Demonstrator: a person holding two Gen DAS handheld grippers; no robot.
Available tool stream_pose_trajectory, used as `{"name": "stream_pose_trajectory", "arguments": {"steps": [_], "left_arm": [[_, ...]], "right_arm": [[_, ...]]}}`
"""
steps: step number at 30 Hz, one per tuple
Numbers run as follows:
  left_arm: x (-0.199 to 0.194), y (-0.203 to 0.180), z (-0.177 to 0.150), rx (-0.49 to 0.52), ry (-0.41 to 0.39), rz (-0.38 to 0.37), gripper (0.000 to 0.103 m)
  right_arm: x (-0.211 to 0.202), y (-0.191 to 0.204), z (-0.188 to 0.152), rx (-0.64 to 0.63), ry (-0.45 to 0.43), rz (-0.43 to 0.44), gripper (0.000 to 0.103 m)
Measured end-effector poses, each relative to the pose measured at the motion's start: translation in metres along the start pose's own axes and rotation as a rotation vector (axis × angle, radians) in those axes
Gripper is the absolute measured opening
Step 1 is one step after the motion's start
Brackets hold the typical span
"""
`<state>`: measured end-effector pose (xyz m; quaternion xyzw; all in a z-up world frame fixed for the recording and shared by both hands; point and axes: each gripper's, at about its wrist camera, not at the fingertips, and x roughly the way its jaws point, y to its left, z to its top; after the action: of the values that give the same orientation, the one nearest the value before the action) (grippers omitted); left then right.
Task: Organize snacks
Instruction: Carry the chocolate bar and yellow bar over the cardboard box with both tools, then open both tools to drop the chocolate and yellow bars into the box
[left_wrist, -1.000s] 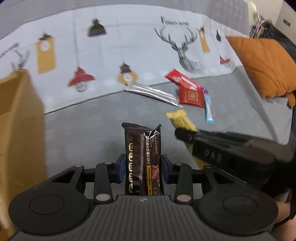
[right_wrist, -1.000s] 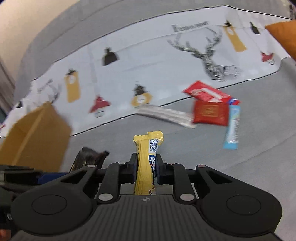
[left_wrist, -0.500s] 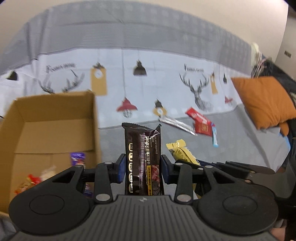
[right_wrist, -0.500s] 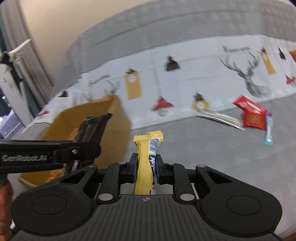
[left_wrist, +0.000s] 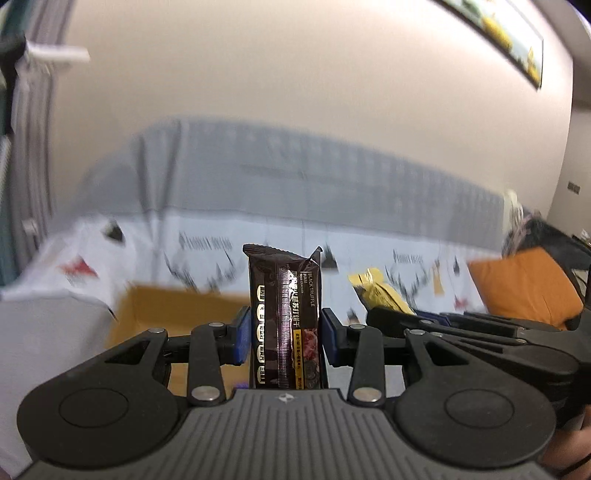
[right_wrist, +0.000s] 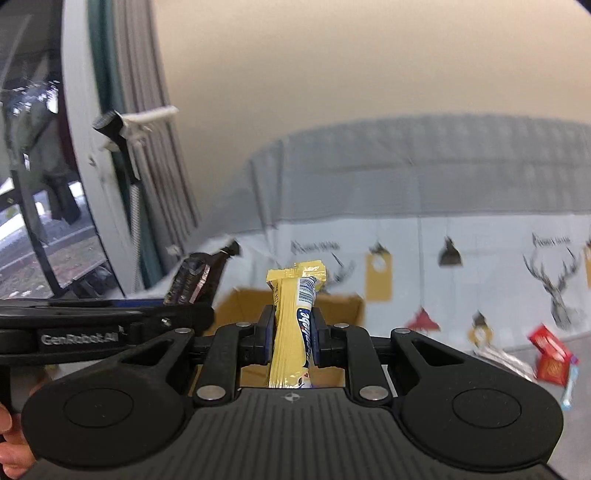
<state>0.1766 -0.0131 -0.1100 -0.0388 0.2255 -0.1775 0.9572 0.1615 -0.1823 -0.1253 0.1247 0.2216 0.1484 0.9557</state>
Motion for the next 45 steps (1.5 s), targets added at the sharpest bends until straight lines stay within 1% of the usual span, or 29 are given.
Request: {"name": "stream_pose_trajectory", "arguments": {"steps": [3, 5, 7, 9, 14, 16, 20, 26, 31, 39, 42, 45], "left_arm": [[-0.023, 0.005, 0.011, 0.027, -0.084, 0.04, 0.043], [-0.032, 0.009, 0.014, 0.04, -0.122, 0.06, 0.043], [-0.033, 0.016, 0.014, 0.037, -0.136, 0.068, 0.043], [-0.024, 0.023, 0.009, 0.027, -0.125, 0.07, 0.043], [0.019, 0.049, -0.014, -0.044, -0.028, 0.086, 0.043], [0.04, 0.06, -0.029, -0.054, 0.032, 0.102, 0.043], [0.071, 0.081, -0.059, -0.091, 0.131, 0.107, 0.043], [0.1, 0.108, -0.095, -0.131, 0.221, 0.116, 0.043], [0.115, 0.127, -0.116, -0.166, 0.261, 0.132, 0.043], [0.134, 0.136, -0.133, -0.14, 0.317, 0.163, 0.043], [0.139, 0.137, -0.14, -0.139, 0.336, 0.165, 0.043], [0.142, 0.136, -0.145, -0.127, 0.352, 0.183, 0.043]], "right_arm": [[-0.004, 0.017, 0.016, -0.027, -0.041, 0.029, 0.02], [-0.004, 0.029, 0.022, -0.069, -0.067, 0.031, 0.02], [-0.001, 0.04, 0.024, -0.1, -0.078, 0.043, 0.02], [0.009, 0.047, 0.022, -0.115, -0.068, 0.057, 0.02], [0.049, 0.05, 0.003, -0.096, 0.01, 0.062, 0.02], [0.066, 0.048, -0.007, -0.074, 0.045, 0.06, 0.02], [0.1, 0.043, -0.028, -0.041, 0.118, 0.044, 0.02], [0.132, 0.04, -0.061, -0.027, 0.206, 0.027, 0.02], [0.155, 0.035, -0.083, -0.013, 0.277, 0.018, 0.02], [0.176, 0.03, -0.114, 0.022, 0.364, 0.011, 0.02], [0.183, 0.03, -0.125, 0.019, 0.389, 0.014, 0.02], [0.191, 0.031, -0.133, 0.027, 0.415, 0.032, 0.021]]}}
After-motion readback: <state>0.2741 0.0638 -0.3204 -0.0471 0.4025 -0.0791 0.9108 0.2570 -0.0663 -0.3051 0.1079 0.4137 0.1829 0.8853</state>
